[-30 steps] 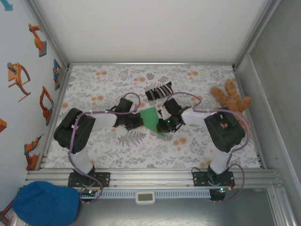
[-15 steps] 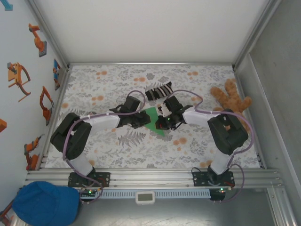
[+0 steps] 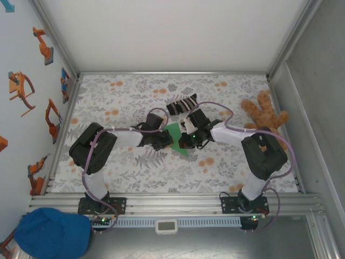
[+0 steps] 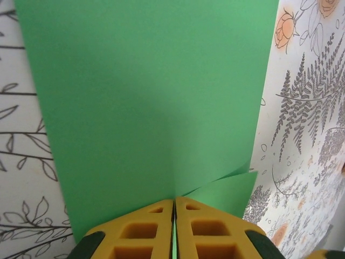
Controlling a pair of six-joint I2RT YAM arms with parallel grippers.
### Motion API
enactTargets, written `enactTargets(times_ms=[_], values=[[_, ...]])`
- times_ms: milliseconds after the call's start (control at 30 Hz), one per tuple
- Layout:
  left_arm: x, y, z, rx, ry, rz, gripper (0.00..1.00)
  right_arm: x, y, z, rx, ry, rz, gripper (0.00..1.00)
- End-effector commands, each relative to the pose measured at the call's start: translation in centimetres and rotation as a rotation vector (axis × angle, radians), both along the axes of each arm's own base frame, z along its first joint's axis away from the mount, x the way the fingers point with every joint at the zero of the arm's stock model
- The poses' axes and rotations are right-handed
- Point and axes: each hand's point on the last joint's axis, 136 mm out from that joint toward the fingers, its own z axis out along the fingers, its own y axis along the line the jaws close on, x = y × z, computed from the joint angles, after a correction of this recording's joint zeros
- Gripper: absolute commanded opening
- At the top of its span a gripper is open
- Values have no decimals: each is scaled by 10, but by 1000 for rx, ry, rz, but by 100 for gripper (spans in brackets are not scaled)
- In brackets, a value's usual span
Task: Fold a paper plane with a square sheet of paper (pick it up from the middle)
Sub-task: Third fold the triangle at the center of the table.
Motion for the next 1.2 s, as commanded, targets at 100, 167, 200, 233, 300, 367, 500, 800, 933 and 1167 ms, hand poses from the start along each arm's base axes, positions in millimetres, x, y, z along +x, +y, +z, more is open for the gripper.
enactTargets(times_ms=[100, 167, 200, 233, 300, 367, 500, 800, 933, 1167], values=[[-13, 16, -21, 91, 61, 4, 8, -1, 5, -15, -39, 36, 28, 0], [-16, 20, -25, 111, 69, -1, 8, -1, 5, -15, -35, 35, 30, 0], [-17, 20, -27, 116, 68, -6, 8, -2, 4, -15, -39, 38, 31, 0], [-18, 22, -29, 125, 73, -8, 7, -3, 2, -18, -48, 46, 30, 0], [-21, 25, -33, 138, 82, -15, 7, -7, -3, -25, -77, 66, 33, 0], [-23, 26, -35, 143, 84, -22, 6, -12, -9, -34, -100, 85, 34, 0], [-24, 28, -35, 152, 85, -27, 6, -20, -19, -44, -128, 109, 31, 0], [-20, 27, -35, 127, 88, -23, 6, -39, -58, -36, -94, 82, -39, 0], [-16, 22, -28, 112, 70, -32, 6, -33, -55, -19, -34, 21, -56, 0], [10, -3, 40, -39, -66, -31, 19, 3, -39, 25, 64, -138, -114, 0]])
